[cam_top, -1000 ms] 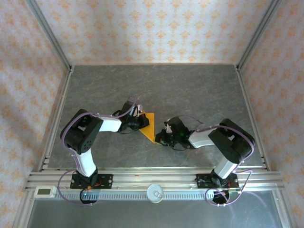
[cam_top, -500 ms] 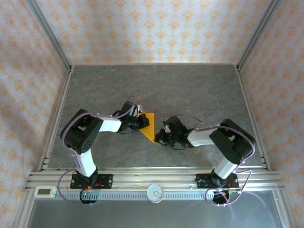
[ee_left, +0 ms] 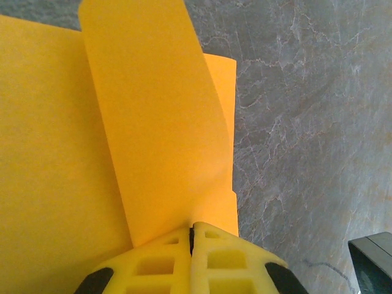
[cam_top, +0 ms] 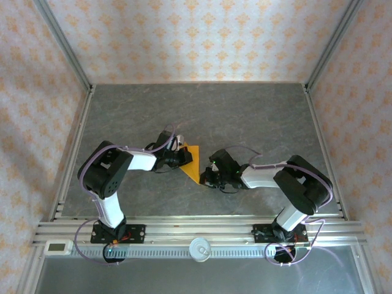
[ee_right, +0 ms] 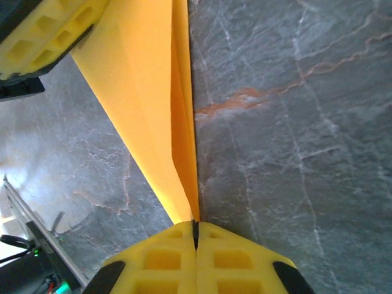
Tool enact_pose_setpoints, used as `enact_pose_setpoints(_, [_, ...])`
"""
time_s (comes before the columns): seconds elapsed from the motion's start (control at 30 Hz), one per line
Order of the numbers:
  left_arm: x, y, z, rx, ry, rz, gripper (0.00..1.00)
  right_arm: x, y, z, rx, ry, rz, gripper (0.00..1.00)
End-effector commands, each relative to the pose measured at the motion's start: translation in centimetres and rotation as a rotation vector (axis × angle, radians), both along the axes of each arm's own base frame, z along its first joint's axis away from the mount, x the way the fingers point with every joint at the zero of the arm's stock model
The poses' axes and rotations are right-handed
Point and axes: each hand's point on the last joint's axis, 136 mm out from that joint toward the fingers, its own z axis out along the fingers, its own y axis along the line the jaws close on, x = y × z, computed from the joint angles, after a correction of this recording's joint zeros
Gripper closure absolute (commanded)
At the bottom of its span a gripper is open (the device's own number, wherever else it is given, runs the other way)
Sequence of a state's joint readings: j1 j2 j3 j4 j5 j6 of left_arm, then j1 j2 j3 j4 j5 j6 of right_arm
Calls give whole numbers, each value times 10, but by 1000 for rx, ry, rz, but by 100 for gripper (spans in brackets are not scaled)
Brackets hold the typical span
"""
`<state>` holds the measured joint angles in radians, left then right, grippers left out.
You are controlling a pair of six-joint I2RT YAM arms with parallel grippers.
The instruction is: Fold a paper plane with a square sheet of paper (pick it up from the middle)
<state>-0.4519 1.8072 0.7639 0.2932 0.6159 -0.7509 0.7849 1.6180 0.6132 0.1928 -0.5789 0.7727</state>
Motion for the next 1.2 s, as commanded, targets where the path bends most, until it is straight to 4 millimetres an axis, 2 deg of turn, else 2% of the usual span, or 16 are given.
enact_pose_setpoints(0.0, [-17, 19, -35, 104, 83, 33, 100, -11, -9, -11, -56, 31, 17, 98])
enact_pose_setpoints(0.07, [-17, 19, -35, 105, 83, 34, 100, -9, -8, -8, -51, 19, 15, 97])
enact_pose_setpoints(0.13, [-16, 19, -34, 103, 80, 34, 100, -5, -4, 0, -35, -4, 13, 89])
enact_pose_setpoints(0.27, [-18, 19, -36, 105, 83, 32, 100, 16, -4, 31, 18, -90, -50, 83])
enact_pose_setpoints(0.4, [-19, 18, -36, 106, 83, 30, 100, 34, -6, 57, 119, -140, -101, 85])
enact_pose_setpoints(0.53, [-19, 18, -37, 107, 82, 28, 100, 35, 17, 70, 213, -127, -17, 97])
enact_pose_setpoints(0.6, [-19, 18, -36, 106, 82, 27, 100, 39, 26, 70, 230, -119, -3, 100])
enact_pose_setpoints(0.7, [-18, 18, -36, 107, 79, 27, 100, 45, 30, 58, 190, -96, -3, 100])
enact_pose_setpoints(0.9, [-18, 18, -36, 109, 80, 25, 100, 47, 46, 51, 189, -71, 30, 100])
enact_pose_setpoints(1.03, [-17, 16, -35, 106, 79, 23, 100, 46, 44, 28, 130, -37, 31, 100])
enact_pose_setpoints(1.17, [-16, 17, -35, 114, 76, 21, 100, 38, 29, -1, 49, 2, 15, 100])
